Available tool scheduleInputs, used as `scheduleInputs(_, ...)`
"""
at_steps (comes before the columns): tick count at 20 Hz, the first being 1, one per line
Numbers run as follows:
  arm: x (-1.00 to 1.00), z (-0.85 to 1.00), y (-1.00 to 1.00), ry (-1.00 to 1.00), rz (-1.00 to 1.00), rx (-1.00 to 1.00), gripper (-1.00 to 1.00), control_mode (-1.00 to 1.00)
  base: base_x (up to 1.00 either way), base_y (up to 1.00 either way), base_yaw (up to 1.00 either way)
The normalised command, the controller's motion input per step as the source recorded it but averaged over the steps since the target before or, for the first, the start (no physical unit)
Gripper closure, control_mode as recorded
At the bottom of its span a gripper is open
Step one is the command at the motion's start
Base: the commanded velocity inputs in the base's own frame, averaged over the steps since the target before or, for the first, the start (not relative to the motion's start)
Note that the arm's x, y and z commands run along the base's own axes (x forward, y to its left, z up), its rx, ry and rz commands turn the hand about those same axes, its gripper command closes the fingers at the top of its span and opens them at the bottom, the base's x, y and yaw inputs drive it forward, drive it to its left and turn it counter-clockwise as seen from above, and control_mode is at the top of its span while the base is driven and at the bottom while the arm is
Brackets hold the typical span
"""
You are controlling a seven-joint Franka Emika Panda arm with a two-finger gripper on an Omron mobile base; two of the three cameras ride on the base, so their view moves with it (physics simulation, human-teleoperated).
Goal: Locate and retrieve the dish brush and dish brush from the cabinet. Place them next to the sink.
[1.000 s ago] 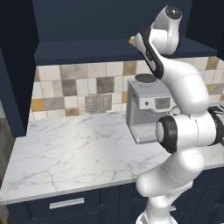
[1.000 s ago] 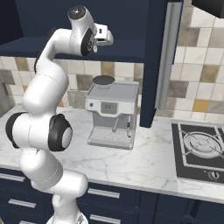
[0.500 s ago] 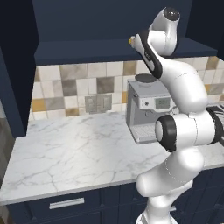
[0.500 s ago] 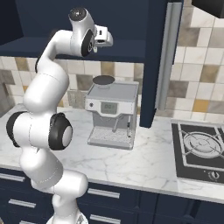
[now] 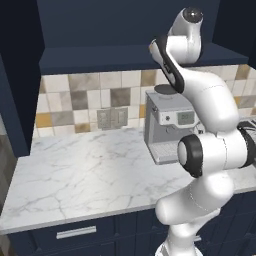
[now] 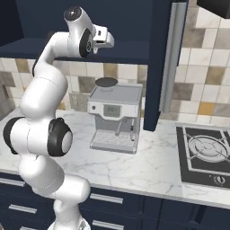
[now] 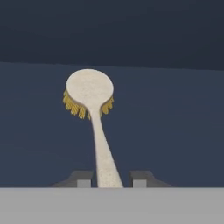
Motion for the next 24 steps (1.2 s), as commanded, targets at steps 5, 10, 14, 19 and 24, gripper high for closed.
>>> scheduleInputs(5,-0.50,0.10,0.17,-0.09,-0.24,0.00,1.00,-1.00,0.00,0.00,0.00)
scheduleInputs(10,-0.77,0.05,0.14,-0.03,-0.15,0.01,1.00,-1.00,0.00,0.00,0.00)
scheduleInputs(14,-1.00,0.00,0.11,0.00,-0.06,0.05,1.00,-1.00,0.00,0.00,0.00)
scheduleInputs(19,-1.00,-0.03,0.18,0.02,-0.01,0.02,1.00,-1.00,0.00,0.00,0.00)
scheduleInputs(24,-1.00,-0.15,0.29,0.08,0.00,0.00,1.00,-1.00,0.00,0.00,0.00)
